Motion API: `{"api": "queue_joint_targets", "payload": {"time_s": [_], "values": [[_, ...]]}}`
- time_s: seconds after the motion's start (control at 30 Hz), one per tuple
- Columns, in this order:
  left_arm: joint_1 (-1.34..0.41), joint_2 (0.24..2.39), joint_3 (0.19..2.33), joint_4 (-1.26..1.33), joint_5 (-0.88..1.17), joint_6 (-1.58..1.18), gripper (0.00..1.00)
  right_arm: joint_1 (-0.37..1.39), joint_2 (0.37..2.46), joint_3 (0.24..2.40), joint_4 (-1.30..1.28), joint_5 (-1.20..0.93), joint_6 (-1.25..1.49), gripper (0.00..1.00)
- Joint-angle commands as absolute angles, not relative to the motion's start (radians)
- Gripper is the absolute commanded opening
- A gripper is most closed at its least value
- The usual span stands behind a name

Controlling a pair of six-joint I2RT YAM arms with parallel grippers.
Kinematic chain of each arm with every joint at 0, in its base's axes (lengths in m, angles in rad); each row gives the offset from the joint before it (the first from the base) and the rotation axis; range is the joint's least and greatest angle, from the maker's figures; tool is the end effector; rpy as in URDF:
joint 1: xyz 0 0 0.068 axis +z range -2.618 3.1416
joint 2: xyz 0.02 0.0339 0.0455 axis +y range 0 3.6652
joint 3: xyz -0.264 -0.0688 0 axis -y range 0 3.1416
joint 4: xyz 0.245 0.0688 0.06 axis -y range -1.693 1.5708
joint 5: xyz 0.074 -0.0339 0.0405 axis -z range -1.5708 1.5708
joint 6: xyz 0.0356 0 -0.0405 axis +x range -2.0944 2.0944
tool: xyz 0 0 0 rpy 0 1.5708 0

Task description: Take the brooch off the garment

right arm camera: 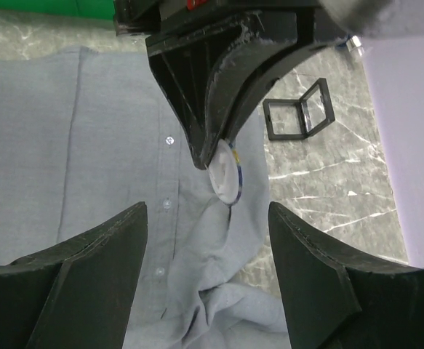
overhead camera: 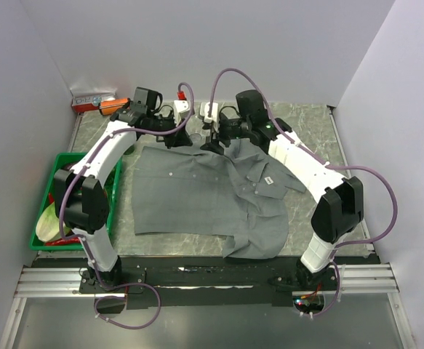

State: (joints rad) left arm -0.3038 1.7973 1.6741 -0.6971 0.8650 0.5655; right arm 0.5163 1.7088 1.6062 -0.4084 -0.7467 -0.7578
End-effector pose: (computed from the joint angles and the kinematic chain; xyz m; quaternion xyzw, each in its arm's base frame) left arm 0.3698 -0.1443 0.3292 0.4950 0.7015 -0.3432 0.3808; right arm 0.3303 0.2153 0.3606 -0.6261 0.5362 0.2557 0.5051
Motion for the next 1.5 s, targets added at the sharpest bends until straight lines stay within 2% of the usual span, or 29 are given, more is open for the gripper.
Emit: {"api": "queue_joint_targets", "payload": {"time_s": [0.0, 0.23, 0.6, 0.9, 1.23, 1.47], "values": [[-0.292, 1.710, 1.637, -0.644, 0.888, 0.572, 0.01, 0.538, 1.700, 1.637, -0.351, -0.713, -0.765, 0.73], [-0.281, 1.712, 1.624, -0.601, 0.927, 0.535, 0.01, 0.555, 1.732, 1.658, -0.328, -0.677, -0.747, 0.70], [-0.272, 1.704, 1.617, -0.598, 0.943, 0.543, 0.01, 0.566, 1.772, 1.677, -0.287, -0.634, -0.724, 0.70], [-0.272, 1.701, 1.606, -0.580, 0.942, 0.523, 0.01, 0.563, 1.779, 1.698, -0.291, -0.672, -0.699, 0.59], [-0.272, 1.703, 1.609, -0.577, 0.946, 0.517, 0.01, 0.574, 1.787, 1.695, -0.304, -0.678, -0.706, 0.57], [-0.272, 1.709, 1.615, -0.569, 0.950, 0.506, 0.01, 0.577, 1.801, 1.713, -0.325, -0.667, -0.718, 0.51]]}}
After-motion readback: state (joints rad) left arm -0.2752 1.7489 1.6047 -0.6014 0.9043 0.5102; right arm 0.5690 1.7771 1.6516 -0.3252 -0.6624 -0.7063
